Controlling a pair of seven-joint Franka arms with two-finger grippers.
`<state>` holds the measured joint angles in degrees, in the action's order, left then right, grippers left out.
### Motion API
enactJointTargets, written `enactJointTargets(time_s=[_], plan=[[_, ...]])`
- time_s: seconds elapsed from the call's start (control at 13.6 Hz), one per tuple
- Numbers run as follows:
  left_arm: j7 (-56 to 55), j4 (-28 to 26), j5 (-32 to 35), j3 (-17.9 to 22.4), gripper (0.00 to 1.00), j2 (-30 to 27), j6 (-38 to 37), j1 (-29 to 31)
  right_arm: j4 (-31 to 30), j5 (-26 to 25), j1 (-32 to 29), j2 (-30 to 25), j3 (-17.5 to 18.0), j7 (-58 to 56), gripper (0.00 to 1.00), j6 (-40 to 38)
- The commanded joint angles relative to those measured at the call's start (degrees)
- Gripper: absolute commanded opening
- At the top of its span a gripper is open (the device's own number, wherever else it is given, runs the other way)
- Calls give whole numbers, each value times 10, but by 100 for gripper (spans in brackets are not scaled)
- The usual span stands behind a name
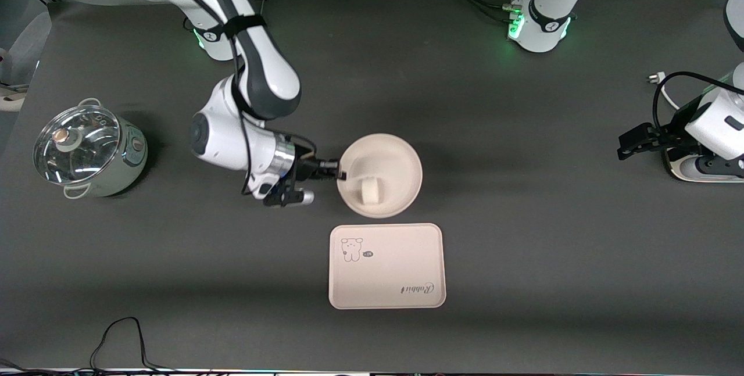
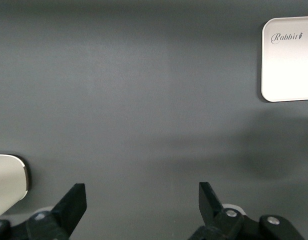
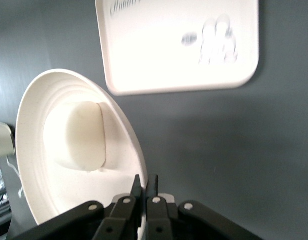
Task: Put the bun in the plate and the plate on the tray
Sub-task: 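Lift the plate with the right gripper and carry it over the tray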
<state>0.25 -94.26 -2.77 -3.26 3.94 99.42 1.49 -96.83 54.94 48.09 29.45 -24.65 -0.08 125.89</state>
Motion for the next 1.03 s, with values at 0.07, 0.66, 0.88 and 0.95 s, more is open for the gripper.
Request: enactJointTargets(time_s=[0.07,0.66,0.88,0.95], plan=[[-7,8,-1,3,100,2,0,-6,180,-4,-55,153,5,20,0,-20],[-7,8,-1,3,100,2,0,-6,294,57,-70,304,14,28,0,20],[-7,8,-1,3,100,1,0,-6,322,57,-85,323,37,30,0,35],[-7,8,-1,3,100,2,0,-6,332,57,-88,332,39,30,0,38]])
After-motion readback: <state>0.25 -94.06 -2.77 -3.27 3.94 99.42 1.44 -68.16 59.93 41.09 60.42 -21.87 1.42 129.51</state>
